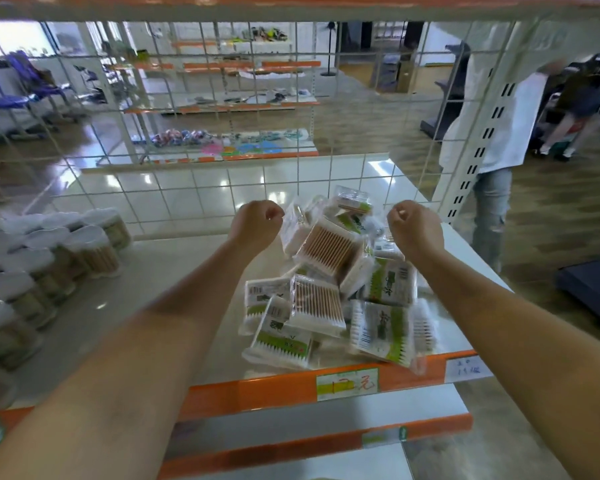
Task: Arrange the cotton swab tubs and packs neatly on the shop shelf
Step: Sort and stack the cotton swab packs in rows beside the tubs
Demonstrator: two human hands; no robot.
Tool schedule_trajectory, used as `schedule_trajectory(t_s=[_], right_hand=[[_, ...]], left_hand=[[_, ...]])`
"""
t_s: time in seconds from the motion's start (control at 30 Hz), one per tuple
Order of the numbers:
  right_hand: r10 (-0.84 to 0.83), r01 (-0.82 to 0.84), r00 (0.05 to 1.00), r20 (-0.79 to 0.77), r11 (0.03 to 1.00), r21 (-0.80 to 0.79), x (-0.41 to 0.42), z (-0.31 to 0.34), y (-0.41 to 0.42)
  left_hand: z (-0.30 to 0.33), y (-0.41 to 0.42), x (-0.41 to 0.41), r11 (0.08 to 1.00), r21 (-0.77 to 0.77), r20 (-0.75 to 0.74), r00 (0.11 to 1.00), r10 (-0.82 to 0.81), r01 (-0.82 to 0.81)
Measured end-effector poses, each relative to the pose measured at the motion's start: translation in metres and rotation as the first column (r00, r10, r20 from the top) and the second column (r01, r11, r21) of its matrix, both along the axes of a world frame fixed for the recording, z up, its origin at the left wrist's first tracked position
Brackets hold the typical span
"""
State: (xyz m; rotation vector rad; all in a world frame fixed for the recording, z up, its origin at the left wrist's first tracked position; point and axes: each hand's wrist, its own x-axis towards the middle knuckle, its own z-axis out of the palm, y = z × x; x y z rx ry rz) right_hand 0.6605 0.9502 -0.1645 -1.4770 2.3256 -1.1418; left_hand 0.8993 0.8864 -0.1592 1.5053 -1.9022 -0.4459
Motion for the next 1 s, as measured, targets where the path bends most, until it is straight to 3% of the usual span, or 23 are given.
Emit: schedule_trajectory(t_s=[0.43,0.77,1.0], right_hand=[[-0.020,0.028,0.998,-0.053,0.987,0.156,0.018,0.004,-0.033],[-0.015,-0.007,0.972,0.234,0.995,0.095,0.025,0.014,-0.041],[-0.132,0.069,0.838,0.530,0.988,0.136,0.030,0.021,-0.045]], left_hand=[[-0.004,0.000,0.019,1.000,0.020,-0.006,1.000,0.024,-0.024],[-0.010,0.002,0.027,0.998,0.044,-0.065,0.996,0.053,-0.050],[-0.011,0.007,0.036,0.998,0.048,-0.069,0.997,0.031,-0.028]])
